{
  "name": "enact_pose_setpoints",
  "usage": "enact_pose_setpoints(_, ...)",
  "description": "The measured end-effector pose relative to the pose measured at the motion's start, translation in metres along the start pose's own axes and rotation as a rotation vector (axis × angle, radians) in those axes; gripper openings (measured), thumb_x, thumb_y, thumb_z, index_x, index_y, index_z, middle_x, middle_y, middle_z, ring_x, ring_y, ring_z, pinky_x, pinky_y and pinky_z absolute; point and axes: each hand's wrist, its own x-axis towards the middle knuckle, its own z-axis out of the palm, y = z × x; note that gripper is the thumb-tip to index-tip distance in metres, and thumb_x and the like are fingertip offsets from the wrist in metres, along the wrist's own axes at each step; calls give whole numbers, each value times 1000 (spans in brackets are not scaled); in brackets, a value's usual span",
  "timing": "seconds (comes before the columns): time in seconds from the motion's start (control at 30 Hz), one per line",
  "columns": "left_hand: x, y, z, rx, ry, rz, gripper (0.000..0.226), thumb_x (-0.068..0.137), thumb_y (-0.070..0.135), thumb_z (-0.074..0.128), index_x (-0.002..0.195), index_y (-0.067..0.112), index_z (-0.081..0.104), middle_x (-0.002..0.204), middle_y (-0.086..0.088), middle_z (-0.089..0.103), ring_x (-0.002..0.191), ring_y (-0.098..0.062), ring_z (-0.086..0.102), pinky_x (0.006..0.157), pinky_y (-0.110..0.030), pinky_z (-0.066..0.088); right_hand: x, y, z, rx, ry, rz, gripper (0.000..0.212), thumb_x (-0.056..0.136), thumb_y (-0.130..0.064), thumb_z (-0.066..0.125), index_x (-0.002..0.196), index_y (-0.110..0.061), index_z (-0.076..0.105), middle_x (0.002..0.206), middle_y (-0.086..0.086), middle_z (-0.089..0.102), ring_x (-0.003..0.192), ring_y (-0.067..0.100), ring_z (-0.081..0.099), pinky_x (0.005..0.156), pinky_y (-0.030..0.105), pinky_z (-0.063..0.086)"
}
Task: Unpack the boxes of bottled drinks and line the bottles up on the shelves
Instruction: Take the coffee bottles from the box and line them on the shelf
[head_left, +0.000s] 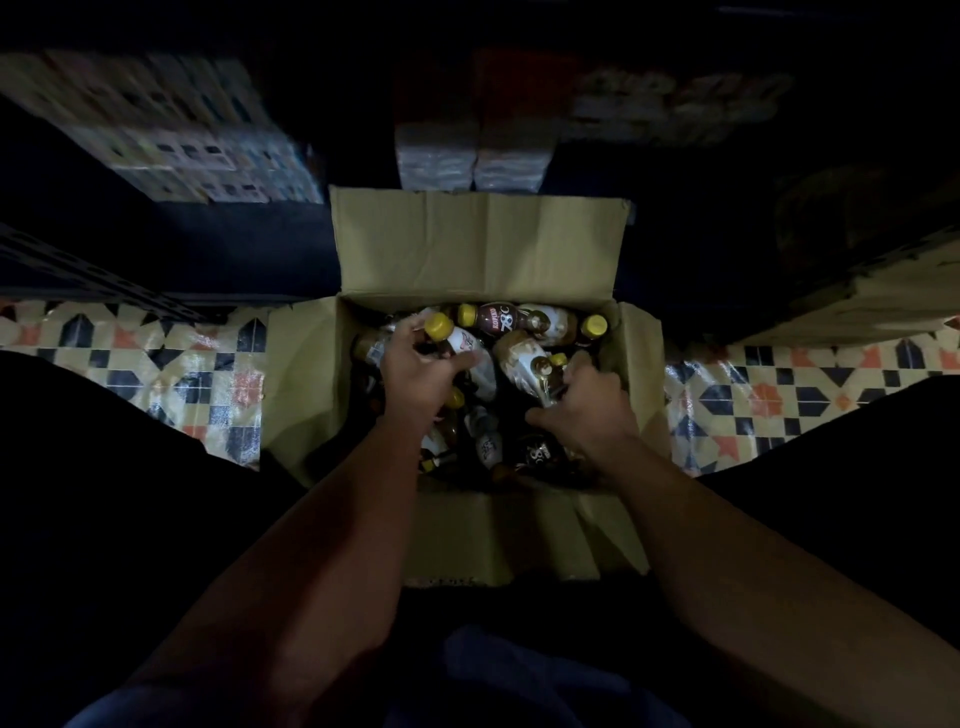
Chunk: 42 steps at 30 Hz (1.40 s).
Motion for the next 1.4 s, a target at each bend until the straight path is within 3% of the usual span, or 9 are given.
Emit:
enact_pose_setpoints(0.23, 11, 2, 1, -261, -99, -15, 21, 93, 7, 70, 113, 14, 70, 112, -8, 76, 109, -29, 71, 101, -57, 54, -6, -3, -15, 181, 113, -83, 57, 60, -30, 90, 109, -26, 60, 104, -2, 69, 92, 16, 65, 77, 27, 54)
enact_pose_setpoints(0.4, 11, 4, 5, -330, -119, -69, 20, 103, 17, 57, 119, 24, 68, 116, -5, 74, 115, -30, 68, 105, -53, 51, -8, -16, -13, 441, 331, -110, 51, 63, -31, 93, 107, -26, 70, 99, -9, 69, 89, 5, 65, 75, 11, 51)
enact_pose_setpoints(0.47, 11, 5, 4, -323, -104, -94, 31, 105, 24, 55, 135, 18, 60, 124, -10, 70, 113, -31, 68, 103, -50, 53, -6, -22, -7, 492, 404, -179, 47, 65, -32, 92, 106, -22, 70, 103, -5, 63, 93, 8, 60, 82, 20, 51)
enact_pose_setpoints(0.53, 10, 8, 3, -271, -103, -70, 38, 107, 30, 50, 141, 12, 54, 122, -15, 67, 106, -33, 67, 96, -44, 55, -2, -27, -1, 500, 400, -196, 40, 72, -31, 85, 106, -18, 67, 107, 1, 52, 96, 10, 51, 88, 26, 46)
enact_pose_setpoints(0.7, 2, 19, 7, -112, -78, 63, 53, 94, 65, 44, 130, 28, 57, 127, -15, 64, 119, -39, 60, 107, -59, 46, 9, -41, 3, 438, 299, -231, 36, 90, -37, 71, 114, -16, 53, 116, 3, 38, 96, 4, 35, 79, 18, 29)
enact_pose_setpoints(0.93, -27, 64, 2, -41, -14, 279, 46, 101, 53, 40, 115, 15, 62, 107, 5, 66, 106, -12, 61, 100, -38, 47, -1, -66, -10, 464, 286, -192, 57, 86, -46, 68, 130, -15, 50, 121, 16, 63, 113, 36, 58, 93, 42, 49)
enact_pose_setpoints(1.13, -86, 146, -23, -8, -19, 376, 47, 101, 57, 44, 93, 11, 56, 82, -1, 61, 79, -22, 61, 75, -48, 51, -57, -111, -81, 557, 195, -260, 57, 83, -17, 75, 119, -25, 32, 109, 2, 64, 101, 26, 66, 81, 42, 55)
enact_pose_setpoints(1.3, -154, 252, -61, -60, -31, 409, 25, 99, 35, 64, 100, 10, 61, 86, 14, 67, 82, -5, 64, 75, -22, 51, -126, -149, -174, 531, 100, -414, 59, 84, -16, 70, 125, -30, 30, 117, 0, 60, 104, 19, 62, 85, 35, 51)
enact_pose_setpoints(1.4, -205, 337, -86, -47, -10, 446, 20, 96, 27, 71, 96, 12, 58, 79, 15, 65, 72, -2, 61, 67, -21, 49, -187, -178, -251, 564, 143, -534, 55, 87, -19, 71, 131, -30, 40, 117, -3, 58, 104, 11, 60, 82, 27, 50)
